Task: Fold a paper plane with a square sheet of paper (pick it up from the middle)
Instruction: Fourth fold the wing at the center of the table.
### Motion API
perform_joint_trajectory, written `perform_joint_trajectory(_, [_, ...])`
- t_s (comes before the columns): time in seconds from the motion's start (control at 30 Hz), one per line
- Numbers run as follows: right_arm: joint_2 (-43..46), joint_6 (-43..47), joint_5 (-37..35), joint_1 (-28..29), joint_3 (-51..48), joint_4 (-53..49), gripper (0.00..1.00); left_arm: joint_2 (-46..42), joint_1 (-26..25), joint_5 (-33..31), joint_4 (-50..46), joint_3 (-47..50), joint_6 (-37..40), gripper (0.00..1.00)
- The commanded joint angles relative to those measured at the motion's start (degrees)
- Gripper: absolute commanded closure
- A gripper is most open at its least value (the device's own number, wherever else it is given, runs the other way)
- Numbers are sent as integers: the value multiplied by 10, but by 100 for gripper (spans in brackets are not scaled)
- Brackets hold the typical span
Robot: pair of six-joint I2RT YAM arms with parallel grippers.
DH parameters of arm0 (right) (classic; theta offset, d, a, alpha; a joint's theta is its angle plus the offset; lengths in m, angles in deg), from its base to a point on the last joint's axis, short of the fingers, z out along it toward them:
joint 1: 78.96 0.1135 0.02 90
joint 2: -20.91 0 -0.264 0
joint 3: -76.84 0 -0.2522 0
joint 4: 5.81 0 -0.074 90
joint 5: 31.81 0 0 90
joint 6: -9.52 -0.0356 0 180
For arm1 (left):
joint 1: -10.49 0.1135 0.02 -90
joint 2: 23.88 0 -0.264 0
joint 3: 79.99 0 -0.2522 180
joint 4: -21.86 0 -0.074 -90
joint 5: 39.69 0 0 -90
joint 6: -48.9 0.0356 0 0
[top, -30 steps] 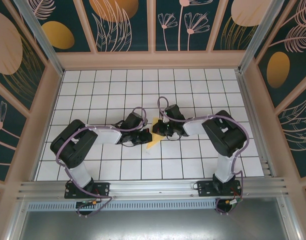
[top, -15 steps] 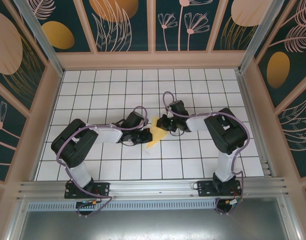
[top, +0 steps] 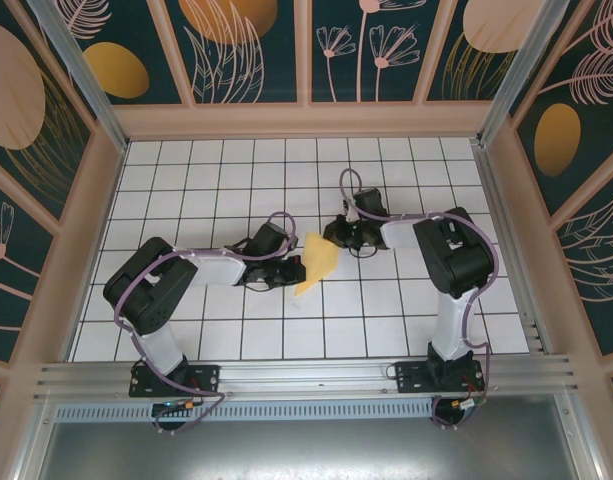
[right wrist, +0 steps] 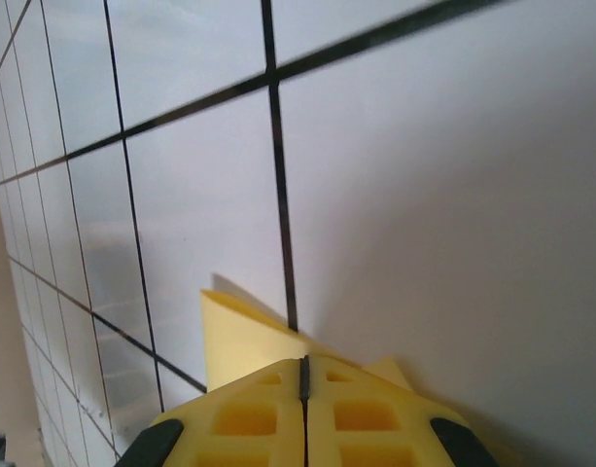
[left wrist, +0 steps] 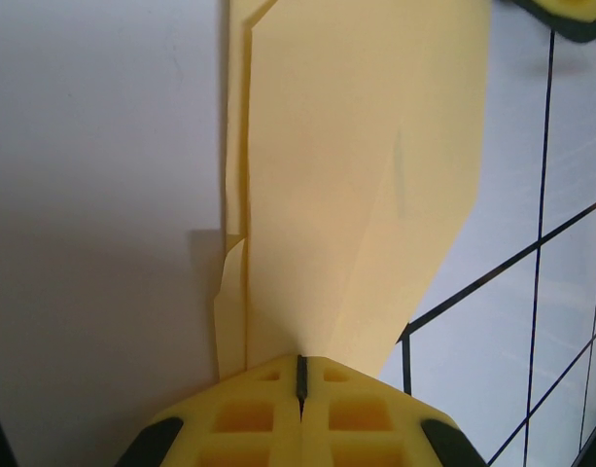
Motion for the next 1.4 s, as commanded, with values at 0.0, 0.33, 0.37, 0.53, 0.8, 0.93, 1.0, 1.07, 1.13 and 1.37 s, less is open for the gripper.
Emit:
perform_joint_trajectory(0.0, [-16,27,-47,-31,21,-18,93,34,4,-67,-83,24,14,100])
perform_joint_trajectory(0.33, [24,42,-16,-46,50,-42,91,29,3,-68,-82,27,14,100])
perform_joint_trajectory(0.37, [38,43,-13,-45,49,-43,91,28,4,-68,-82,27,14,100])
perform_joint_trajectory(0.53, [78,30,3,-2,18,-28,94,28,3,-68,-82,25,15,100])
perform_joint_trajectory(0.8, [90,-16,-17,87,-62,20,96,26,3,-69,-82,25,13,100])
perform_joint_trajectory(0.93, [92,-35,-12,115,-92,40,96,26,4,-70,-82,25,12,100])
perform_joint_trajectory(1.0, [94,-44,-13,127,-104,47,96,26,4,-69,-81,25,12,100])
perform_joint_trajectory(1.07, [90,-48,-28,133,-108,40,96,27,3,-68,-82,25,12,100])
perform_joint_trajectory(1.13, [76,-42,-45,131,-108,32,96,28,3,-68,-81,24,13,100])
perform_joint_trajectory(1.37, [54,-20,-74,91,-85,7,96,26,4,-65,-81,28,13,100])
